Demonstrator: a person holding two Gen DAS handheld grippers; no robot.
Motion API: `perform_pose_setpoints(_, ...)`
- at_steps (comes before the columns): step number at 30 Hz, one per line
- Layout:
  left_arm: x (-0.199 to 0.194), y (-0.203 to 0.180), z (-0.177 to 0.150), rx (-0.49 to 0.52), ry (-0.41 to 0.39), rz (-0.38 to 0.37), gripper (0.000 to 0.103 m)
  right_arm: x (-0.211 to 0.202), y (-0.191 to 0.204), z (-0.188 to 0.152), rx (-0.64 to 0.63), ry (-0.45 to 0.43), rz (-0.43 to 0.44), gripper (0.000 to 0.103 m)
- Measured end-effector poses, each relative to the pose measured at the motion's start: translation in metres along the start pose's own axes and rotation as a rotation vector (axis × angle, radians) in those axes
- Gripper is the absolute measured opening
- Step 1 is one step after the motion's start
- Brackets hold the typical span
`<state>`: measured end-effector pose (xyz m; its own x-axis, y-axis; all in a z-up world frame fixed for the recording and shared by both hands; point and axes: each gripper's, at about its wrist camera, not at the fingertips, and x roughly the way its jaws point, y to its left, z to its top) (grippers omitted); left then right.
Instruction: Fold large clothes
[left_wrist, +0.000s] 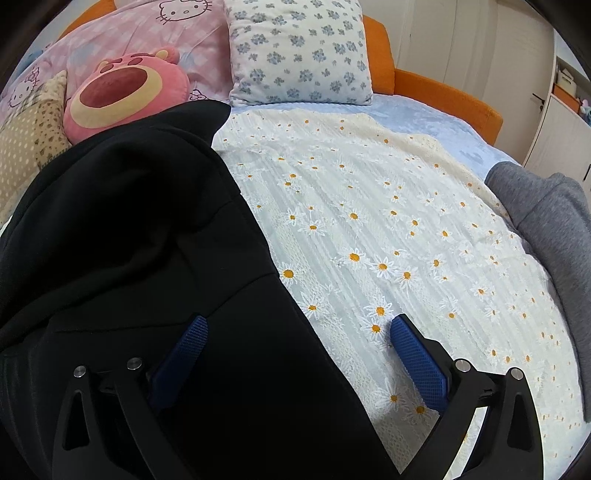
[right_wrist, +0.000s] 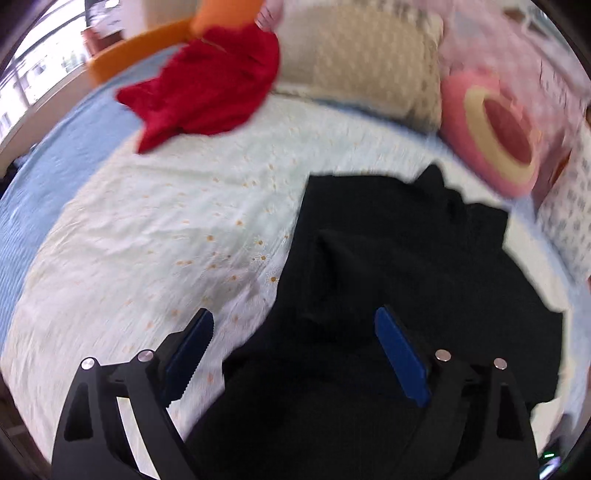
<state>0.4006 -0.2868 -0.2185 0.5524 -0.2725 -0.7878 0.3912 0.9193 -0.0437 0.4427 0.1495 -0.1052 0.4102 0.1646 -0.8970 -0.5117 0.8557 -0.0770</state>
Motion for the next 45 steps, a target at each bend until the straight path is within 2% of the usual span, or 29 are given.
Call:
perform_pose_setpoints(3, -0.002, 0.001, 0.0, 0.001, 0.005, -0.006, 0.1, -0.062, -0.028, -0.006, -0.028, -0.065, -0.016, 0.088)
perform_pose_setpoints(6, -0.011, 0.011, -0.003, -0.001, 0.027, -0.099, 0.1, -0.113, -0.072, -0.012, -0.012, -0.119, -0.08, 0.088)
perform_pose_setpoints(9, -0.027, 0.017, -0.008, 0.033, 0.075, -0.138, 0.1, -0.155, -0.133, -0.022, 0.07, -0.148, -0.146, 0.088)
perform_pose_setpoints(12, -0.06, 0.038, -0.021, 0.005, 0.124, -0.189, 0.1, -0.18, -0.182, -0.038, 0.171, -0.173, -0.122, 0.088)
perform_pose_setpoints(15, -0.104, 0.083, -0.03, -0.043, 0.16, -0.238, 0.1, -0.197, -0.219, -0.06, 0.208, -0.196, -0.094, 0.088)
perform_pose_setpoints(17, -0.123, 0.115, -0.032, -0.075, 0.17, -0.235, 0.1, -0.205, -0.248, -0.08, 0.248, -0.202, -0.035, 0.088)
perform_pose_setpoints(18, -0.136, 0.144, -0.031, -0.12, 0.184, -0.219, 0.1, -0.208, -0.257, -0.09, 0.263, -0.21, -0.015, 0.088)
perform_pose_setpoints(21, -0.159, 0.205, -0.019, -0.235, 0.131, -0.204, 0.1, -0.217, -0.288, -0.125, 0.293, -0.27, 0.003, 0.088)
perform_pose_setpoints(23, -0.167, 0.242, -0.007, -0.311, 0.07, -0.17, 0.1, -0.208, -0.307, -0.141, 0.352, -0.28, 0.01, 0.088)
perform_pose_setpoints(24, -0.165, 0.263, 0.0, -0.354, 0.04, -0.154, 0.1, -0.201, -0.317, -0.147, 0.382, -0.275, 0.022, 0.081)
perform_pose_setpoints(25, -0.161, 0.277, 0.004, -0.38, 0.031, -0.144, 0.1, -0.189, -0.331, -0.157, 0.433, -0.261, 0.035, 0.065)
perform_pose_setpoints(26, -0.154, 0.294, 0.008, -0.41, 0.022, -0.129, 0.1, -0.178, -0.342, -0.164, 0.471, -0.241, 0.045, 0.058)
perform_pose_setpoints(27, -0.148, 0.304, 0.009, -0.42, 0.021, -0.114, 0.1, -0.17, -0.35, -0.17, 0.497, -0.23, 0.055, 0.045)
perform_pose_setpoints(28, -0.141, 0.315, 0.008, -0.429, 0.027, -0.09, 0.1, -0.158, -0.361, -0.178, 0.534, -0.214, 0.064, 0.038)
perform_pose_setpoints(30, -0.126, 0.337, -0.002, -0.457, 0.038, -0.024, 0.099, -0.142, -0.375, -0.19, 0.561, -0.194, 0.063, 0.032)
perform_pose_setpoints(32, -0.115, 0.359, -0.018, -0.519, 0.041, -0.009, 0.099, -0.124, -0.385, -0.198, 0.573, -0.178, 0.055, 0.029)
perform_pose_setpoints(34, -0.096, 0.381, -0.04, -0.609, 0.061, -0.087, 0.096, -0.108, -0.389, -0.198, 0.581, -0.175, 0.05, 0.025)
perform_pose_setpoints(36, -0.094, 0.375, -0.042, -0.55, 0.03, -0.07, 0.093, -0.094, -0.392, -0.194, 0.594, -0.186, 0.052, 0.025)
perform_pose_setpoints(40, -0.084, 0.351, -0.04, -0.39, 0.048, 0.052, 0.094, -0.076, -0.381, -0.182, 0.57, -0.223, 0.06, 0.02)
perform_pose_setpoints(42, -0.082, 0.348, -0.04, -0.374, 0.033, 0.067, 0.096, -0.066, -0.371, -0.176, 0.531, -0.251, 0.045, 0.02)
perform_pose_setpoints(45, -0.083, 0.351, -0.041, -0.384, 0.008, 0.054, 0.097, -0.038, -0.362, -0.174, 0.49, -0.206, 0.012, 0.02)
